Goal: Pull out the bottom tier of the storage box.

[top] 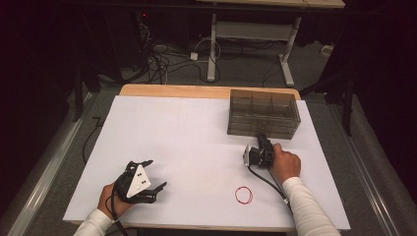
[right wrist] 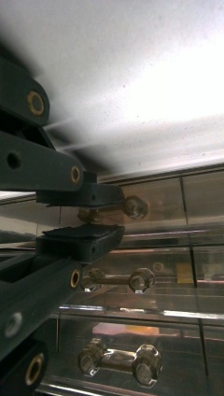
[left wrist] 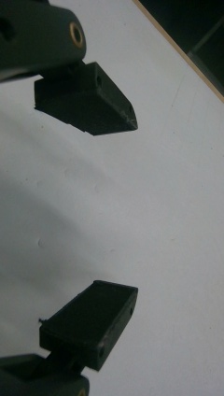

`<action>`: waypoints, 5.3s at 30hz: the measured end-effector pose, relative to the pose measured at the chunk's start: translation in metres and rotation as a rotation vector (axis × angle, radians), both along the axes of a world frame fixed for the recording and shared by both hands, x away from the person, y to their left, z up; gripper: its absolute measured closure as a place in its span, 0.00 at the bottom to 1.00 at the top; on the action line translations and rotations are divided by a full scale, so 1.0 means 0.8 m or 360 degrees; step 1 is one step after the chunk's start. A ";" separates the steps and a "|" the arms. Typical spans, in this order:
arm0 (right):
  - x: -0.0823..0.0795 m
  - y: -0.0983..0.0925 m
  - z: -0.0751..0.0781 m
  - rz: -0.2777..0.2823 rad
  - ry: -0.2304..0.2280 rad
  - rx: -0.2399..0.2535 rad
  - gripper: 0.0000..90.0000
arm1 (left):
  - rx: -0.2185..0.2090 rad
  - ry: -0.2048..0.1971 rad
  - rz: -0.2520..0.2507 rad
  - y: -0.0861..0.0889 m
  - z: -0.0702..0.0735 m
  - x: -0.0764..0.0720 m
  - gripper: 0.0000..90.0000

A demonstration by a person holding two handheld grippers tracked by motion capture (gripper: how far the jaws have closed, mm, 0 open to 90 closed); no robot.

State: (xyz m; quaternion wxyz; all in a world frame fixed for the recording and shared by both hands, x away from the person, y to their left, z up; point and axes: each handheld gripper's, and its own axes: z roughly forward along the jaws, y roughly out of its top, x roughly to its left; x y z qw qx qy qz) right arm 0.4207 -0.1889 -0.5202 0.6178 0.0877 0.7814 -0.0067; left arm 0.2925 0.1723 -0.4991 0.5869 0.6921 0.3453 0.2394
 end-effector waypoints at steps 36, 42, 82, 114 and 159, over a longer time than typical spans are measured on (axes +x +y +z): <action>0.005 0.006 -0.005 0.0005 -0.0021 -0.0114 0.90 | 0.0053 0.0001 -0.0025 0.000 -0.004 -0.003 0.20; 0.002 0.006 -0.003 0.0006 -0.0016 -0.0096 0.90 | 0.0047 -0.0001 -0.0022 0.000 -0.004 -0.003 0.20; 0.000 -0.111 0.090 -0.0178 0.0396 0.1328 1.00 | 0.0056 -0.0017 -0.0012 0.000 -0.001 -0.004 0.20; 0.017 -0.140 0.079 -0.0347 0.0463 0.1488 1.00 | 0.0063 -0.0003 -0.0019 -0.002 -0.003 -0.004 0.20; 0.005 -0.136 0.063 -0.0375 0.0689 0.1412 1.00 | 0.0064 -0.0013 -0.0037 -0.001 0.000 -0.007 0.20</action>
